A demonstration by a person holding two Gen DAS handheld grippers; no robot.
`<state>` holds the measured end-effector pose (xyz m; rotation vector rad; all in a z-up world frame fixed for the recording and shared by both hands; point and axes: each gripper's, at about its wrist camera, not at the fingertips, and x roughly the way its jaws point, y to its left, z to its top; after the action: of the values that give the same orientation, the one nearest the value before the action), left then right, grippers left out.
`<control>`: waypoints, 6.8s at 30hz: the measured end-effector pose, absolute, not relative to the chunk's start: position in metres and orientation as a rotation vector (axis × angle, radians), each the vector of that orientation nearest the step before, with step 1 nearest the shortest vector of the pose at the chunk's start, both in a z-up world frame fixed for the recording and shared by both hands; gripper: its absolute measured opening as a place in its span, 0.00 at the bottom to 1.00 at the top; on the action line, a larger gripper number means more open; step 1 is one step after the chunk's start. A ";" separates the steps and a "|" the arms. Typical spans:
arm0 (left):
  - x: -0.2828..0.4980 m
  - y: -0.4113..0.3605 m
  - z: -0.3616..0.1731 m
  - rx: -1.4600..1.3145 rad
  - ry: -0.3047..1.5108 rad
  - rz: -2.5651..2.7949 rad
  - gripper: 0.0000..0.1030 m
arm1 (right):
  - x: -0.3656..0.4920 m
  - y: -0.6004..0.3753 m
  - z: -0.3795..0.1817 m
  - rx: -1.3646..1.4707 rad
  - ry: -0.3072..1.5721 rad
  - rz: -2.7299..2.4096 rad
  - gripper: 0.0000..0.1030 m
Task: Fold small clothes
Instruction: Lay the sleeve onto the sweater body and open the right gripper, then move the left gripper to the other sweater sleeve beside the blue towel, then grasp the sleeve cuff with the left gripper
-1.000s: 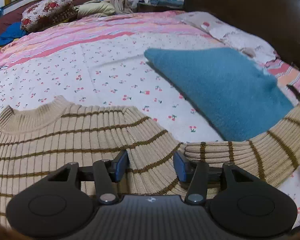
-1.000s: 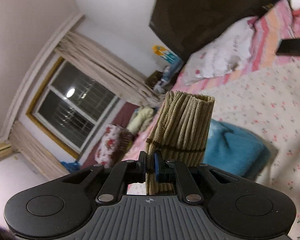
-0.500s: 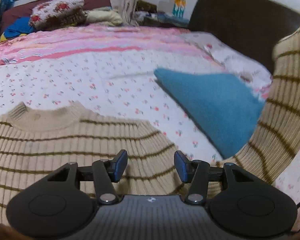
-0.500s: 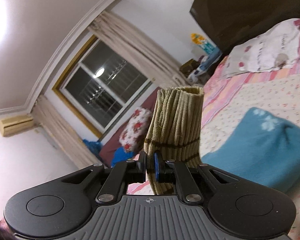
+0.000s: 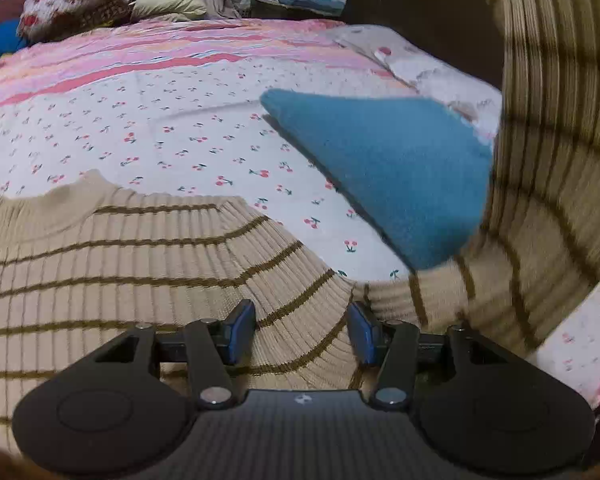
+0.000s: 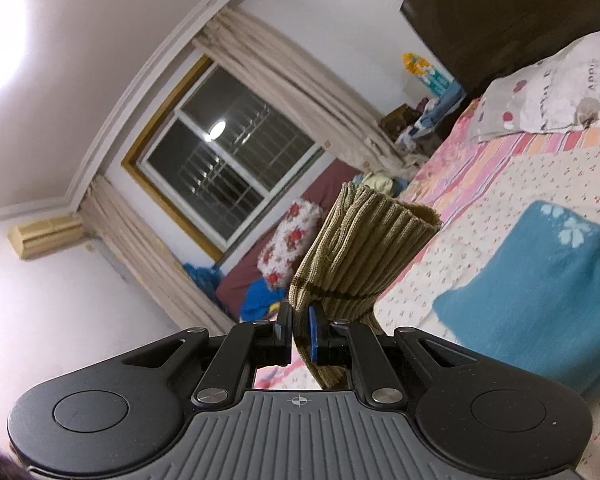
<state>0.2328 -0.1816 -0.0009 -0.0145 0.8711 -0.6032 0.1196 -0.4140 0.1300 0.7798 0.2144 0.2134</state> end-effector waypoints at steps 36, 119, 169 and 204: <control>0.134 0.098 -0.010 -0.383 0.777 -0.244 0.54 | 0.225 -0.099 0.023 0.219 0.762 0.641 0.13; 0.159 0.155 -0.003 -0.376 0.777 0.065 0.54 | 0.198 -0.098 0.027 -0.084 0.701 0.686 0.26; 0.148 0.207 -0.022 -0.535 0.755 0.346 0.55 | 0.201 -0.063 0.002 -0.159 0.760 0.628 0.18; 0.188 0.227 -0.012 -0.122 0.790 0.572 0.26 | 0.191 -0.088 0.013 -0.002 0.775 0.653 0.20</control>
<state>0.1880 0.2271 -0.0117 -0.1223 0.7899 0.5715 0.1907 -0.0880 0.0129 -0.0023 0.7745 0.6527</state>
